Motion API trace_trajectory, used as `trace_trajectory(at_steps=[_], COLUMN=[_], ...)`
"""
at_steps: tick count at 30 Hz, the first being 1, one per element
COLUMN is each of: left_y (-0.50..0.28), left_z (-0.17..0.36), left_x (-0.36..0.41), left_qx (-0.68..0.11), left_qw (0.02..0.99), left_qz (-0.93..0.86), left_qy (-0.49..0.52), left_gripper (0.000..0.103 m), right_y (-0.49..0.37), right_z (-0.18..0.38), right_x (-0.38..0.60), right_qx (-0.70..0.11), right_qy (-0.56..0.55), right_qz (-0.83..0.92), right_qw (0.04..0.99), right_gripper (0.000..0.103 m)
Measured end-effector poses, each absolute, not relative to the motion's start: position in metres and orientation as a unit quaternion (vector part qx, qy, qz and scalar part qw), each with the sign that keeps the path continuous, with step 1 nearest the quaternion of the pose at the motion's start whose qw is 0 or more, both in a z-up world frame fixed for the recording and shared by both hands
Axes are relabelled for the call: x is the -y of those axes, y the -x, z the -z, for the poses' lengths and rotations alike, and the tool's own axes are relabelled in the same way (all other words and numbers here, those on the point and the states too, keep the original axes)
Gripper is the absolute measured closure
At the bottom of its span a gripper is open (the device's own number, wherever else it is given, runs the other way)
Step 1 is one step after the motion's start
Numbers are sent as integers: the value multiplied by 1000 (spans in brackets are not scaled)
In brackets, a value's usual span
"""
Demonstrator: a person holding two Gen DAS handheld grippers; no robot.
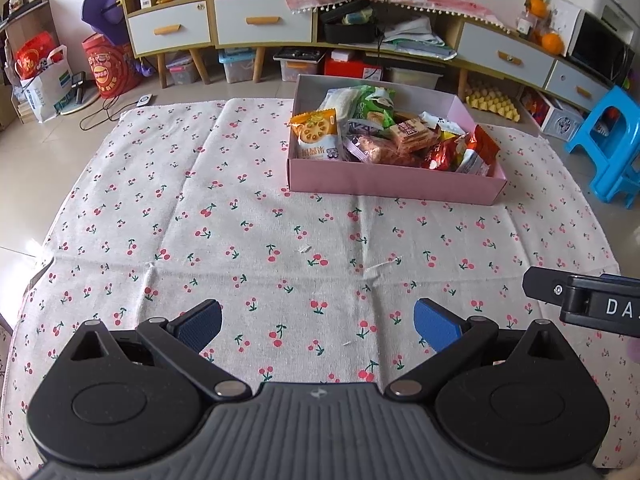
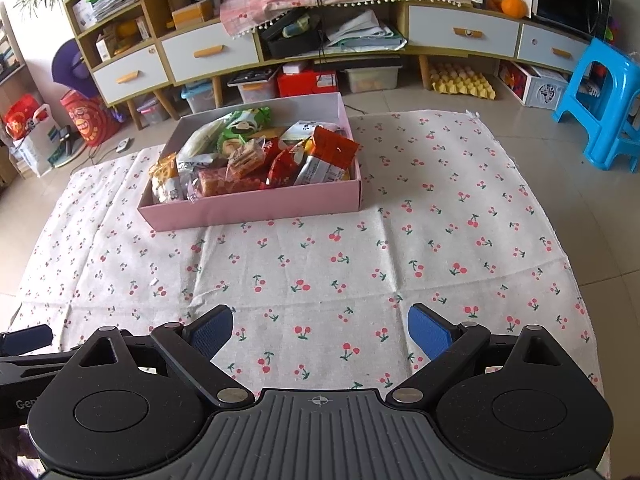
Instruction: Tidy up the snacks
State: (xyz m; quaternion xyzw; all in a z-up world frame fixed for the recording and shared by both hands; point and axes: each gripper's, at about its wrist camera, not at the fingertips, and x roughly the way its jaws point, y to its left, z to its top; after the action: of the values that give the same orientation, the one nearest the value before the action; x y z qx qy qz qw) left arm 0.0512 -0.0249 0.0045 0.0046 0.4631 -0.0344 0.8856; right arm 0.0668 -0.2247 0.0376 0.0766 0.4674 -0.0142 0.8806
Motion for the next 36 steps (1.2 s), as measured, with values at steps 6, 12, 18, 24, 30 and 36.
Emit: trace_trajectory(at_steps=[6,12,18,24,30,36], left_y=[-48,-47,-47,-46,-45,-45], left_z=[-7,-8,-6,-6,-6,-6], left_x=[25,28,31,31,31,31], left_qx=[-457,-455,-455,-455,-455,-455], left_qw=[889,890,889,889,889,890], left_qz=[40,43,43,42,41,42], left_qy=[-2,-6,-9,-12,-12,-12], left_gripper=[1,0,0,1,0,1], right_y=[-67,-68,-68,-68,-68,-68], right_z=[-38,-38,-37,-37,-37,-36], right_x=[226,225,224,225,224,224], right_qx=[-468,-470,-471,-471,-472,-473], right_qy=[-87,-89,-87,-89,-88,-87], right_qz=[14,11,10,12,11,11], right_qw=[879,878,878,877,877,877], right_gripper=[7,7,7,7,7,7])
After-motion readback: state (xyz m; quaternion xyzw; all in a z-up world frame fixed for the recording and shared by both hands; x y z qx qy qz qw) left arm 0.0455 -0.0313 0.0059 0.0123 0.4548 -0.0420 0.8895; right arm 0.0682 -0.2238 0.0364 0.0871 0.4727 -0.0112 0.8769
